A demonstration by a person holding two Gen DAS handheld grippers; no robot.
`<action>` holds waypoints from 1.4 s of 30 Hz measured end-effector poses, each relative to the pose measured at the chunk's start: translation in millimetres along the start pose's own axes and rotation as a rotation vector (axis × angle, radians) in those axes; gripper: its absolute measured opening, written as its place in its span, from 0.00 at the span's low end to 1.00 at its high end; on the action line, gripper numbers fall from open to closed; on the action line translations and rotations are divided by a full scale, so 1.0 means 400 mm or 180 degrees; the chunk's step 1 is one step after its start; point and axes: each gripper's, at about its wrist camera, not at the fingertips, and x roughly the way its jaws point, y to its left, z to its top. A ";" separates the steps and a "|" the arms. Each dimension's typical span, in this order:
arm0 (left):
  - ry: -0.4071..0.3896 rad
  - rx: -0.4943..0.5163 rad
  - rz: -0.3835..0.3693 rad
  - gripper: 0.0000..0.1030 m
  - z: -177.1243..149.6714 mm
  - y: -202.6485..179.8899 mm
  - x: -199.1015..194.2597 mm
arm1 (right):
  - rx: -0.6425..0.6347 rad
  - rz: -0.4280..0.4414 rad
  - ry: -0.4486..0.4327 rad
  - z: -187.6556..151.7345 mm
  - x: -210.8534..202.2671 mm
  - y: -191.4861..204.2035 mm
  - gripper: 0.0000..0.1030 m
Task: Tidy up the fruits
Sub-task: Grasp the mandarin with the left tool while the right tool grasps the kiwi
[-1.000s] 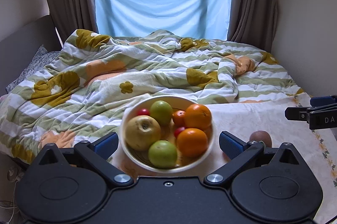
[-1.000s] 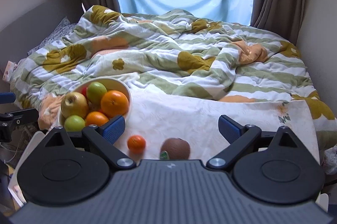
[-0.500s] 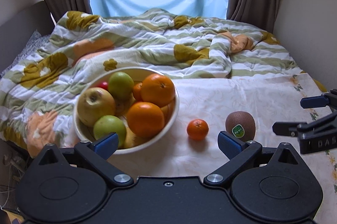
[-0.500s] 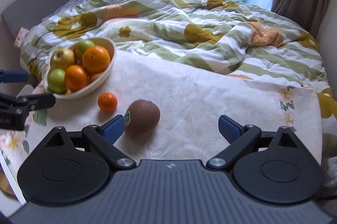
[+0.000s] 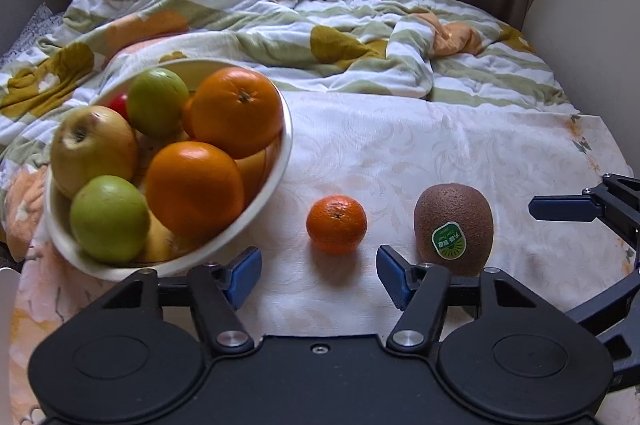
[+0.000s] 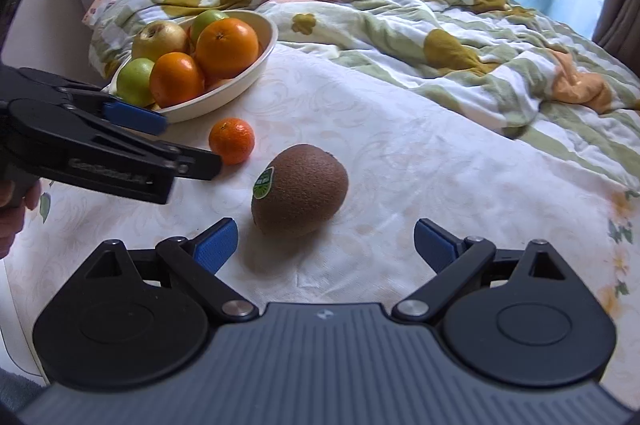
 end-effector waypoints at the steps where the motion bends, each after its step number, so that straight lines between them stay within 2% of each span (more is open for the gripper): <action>1: 0.0002 -0.0005 0.0000 0.65 0.001 -0.003 0.005 | -0.0035 0.0015 0.0004 0.000 0.008 0.001 1.00; 5: 0.0013 -0.0026 -0.0050 0.60 0.008 -0.008 0.021 | -0.0096 0.0058 0.0014 -0.001 0.032 0.004 1.00; 11: -0.0015 0.0075 -0.0033 0.38 0.025 -0.027 0.039 | -0.0131 0.0097 0.0026 0.007 0.055 0.008 1.00; 18: 0.0012 0.0218 -0.0032 0.38 0.023 -0.028 0.037 | -0.0239 0.0096 0.0012 0.018 0.070 0.016 0.99; 20: 0.0018 0.0233 -0.0028 0.38 0.019 -0.024 0.034 | -0.0272 0.0110 0.0042 0.021 0.080 0.019 0.93; 33: 0.0053 0.0253 0.0004 0.38 -0.007 -0.010 0.013 | -0.0426 0.0125 0.0014 0.033 0.095 0.032 0.81; 35: 0.0056 0.0248 0.0008 0.38 -0.015 -0.005 0.007 | -0.0454 0.0142 -0.0014 0.034 0.095 0.033 0.76; 42: 0.0005 0.0194 -0.0005 0.38 -0.034 0.004 -0.036 | -0.0502 0.0132 -0.0065 0.033 0.079 0.042 0.75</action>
